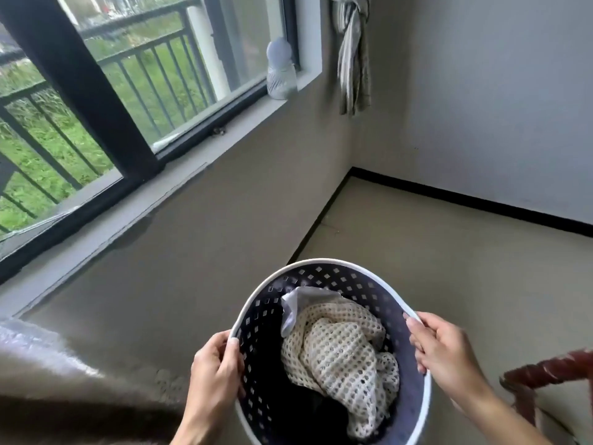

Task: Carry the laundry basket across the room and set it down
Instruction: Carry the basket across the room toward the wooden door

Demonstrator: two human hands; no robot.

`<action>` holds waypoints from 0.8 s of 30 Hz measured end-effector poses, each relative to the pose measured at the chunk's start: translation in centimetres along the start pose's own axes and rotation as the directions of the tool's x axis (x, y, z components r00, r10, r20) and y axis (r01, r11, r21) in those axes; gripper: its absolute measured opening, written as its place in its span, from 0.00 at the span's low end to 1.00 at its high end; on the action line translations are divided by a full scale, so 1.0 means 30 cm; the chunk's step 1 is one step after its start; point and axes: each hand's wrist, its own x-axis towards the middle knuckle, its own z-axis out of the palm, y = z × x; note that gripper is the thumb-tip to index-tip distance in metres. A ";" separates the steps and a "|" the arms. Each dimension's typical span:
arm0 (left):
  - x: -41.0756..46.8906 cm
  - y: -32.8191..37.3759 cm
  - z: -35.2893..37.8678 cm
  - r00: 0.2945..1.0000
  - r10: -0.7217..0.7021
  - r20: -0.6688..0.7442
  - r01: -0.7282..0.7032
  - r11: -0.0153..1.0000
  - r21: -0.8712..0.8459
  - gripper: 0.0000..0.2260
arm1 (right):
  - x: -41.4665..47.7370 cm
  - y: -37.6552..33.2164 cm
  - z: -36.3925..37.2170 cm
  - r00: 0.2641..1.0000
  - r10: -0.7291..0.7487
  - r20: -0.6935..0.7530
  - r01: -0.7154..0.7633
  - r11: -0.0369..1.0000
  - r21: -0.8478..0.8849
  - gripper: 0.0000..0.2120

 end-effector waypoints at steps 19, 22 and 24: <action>1.069 0.711 0.786 0.765 0.222 0.604 -0.305 0.952 0.037 0.12 | 0.758 -0.213 -0.203 0.828 0.119 -0.548 -0.008 0.980 0.200 0.13; 1.148 0.791 0.970 0.718 0.215 0.662 -0.325 0.945 0.045 0.14 | 0.882 -0.197 -0.298 0.779 0.156 -0.607 -0.013 0.972 0.234 0.16; 1.196 0.853 1.106 0.693 0.201 0.692 -0.323 0.945 0.049 0.13 | 0.976 -0.184 -0.381 0.758 0.172 -0.629 -0.012 0.968 0.250 0.17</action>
